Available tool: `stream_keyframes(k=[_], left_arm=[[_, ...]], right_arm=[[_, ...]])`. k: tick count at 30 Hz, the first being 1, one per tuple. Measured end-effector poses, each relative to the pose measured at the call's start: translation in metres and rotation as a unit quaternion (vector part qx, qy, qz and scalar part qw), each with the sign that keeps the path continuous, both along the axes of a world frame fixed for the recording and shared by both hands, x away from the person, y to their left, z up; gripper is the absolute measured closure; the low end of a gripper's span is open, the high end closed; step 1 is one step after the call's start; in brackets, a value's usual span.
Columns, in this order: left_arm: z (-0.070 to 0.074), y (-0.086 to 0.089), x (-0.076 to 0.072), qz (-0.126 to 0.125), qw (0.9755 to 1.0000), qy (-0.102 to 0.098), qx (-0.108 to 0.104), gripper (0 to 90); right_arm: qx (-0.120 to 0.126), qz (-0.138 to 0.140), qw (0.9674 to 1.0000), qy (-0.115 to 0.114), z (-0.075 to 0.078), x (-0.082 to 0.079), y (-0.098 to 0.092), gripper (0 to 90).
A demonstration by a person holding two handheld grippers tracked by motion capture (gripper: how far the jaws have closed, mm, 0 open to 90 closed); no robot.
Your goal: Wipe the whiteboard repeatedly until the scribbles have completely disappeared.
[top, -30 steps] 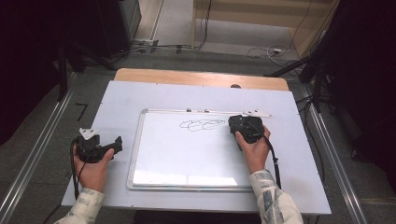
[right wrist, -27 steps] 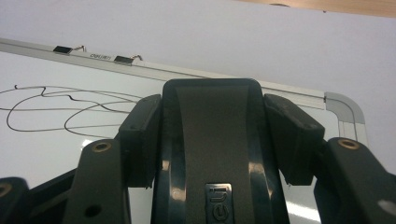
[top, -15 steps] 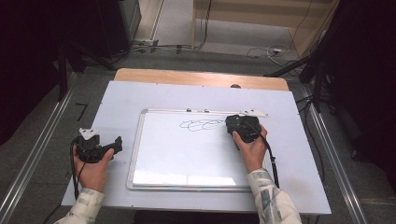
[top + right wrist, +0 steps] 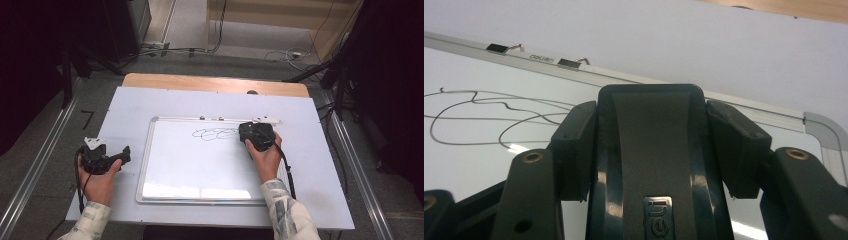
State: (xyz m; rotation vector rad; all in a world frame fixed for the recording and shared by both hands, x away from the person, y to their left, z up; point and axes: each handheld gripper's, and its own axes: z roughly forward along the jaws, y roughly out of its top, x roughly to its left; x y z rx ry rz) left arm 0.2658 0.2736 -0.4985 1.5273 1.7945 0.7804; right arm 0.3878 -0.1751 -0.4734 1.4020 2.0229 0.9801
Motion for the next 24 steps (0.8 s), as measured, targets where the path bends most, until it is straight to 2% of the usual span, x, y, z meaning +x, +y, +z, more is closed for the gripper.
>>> stream_keyframes(k=[7,17,24], left_arm=[[0.0,0.0,0.0,0.0,1.0,0.001,0.001,5.2],[0.0,0.001,0.0,0.001,1.0,0.001,0.002,5.2],[0.0,0.0,0.0,0.0,1.0,0.002,0.002,5.2]], right_arm=[[-0.01,-0.015,0.9998,0.004,-0.004,0.007,-0.006,39.0],[-0.022,-0.02,0.9995,0.013,-0.015,0.014,-0.005,39.1],[-0.021,-0.018,0.9995,0.011,-0.016,0.015,-0.005,39.1]])
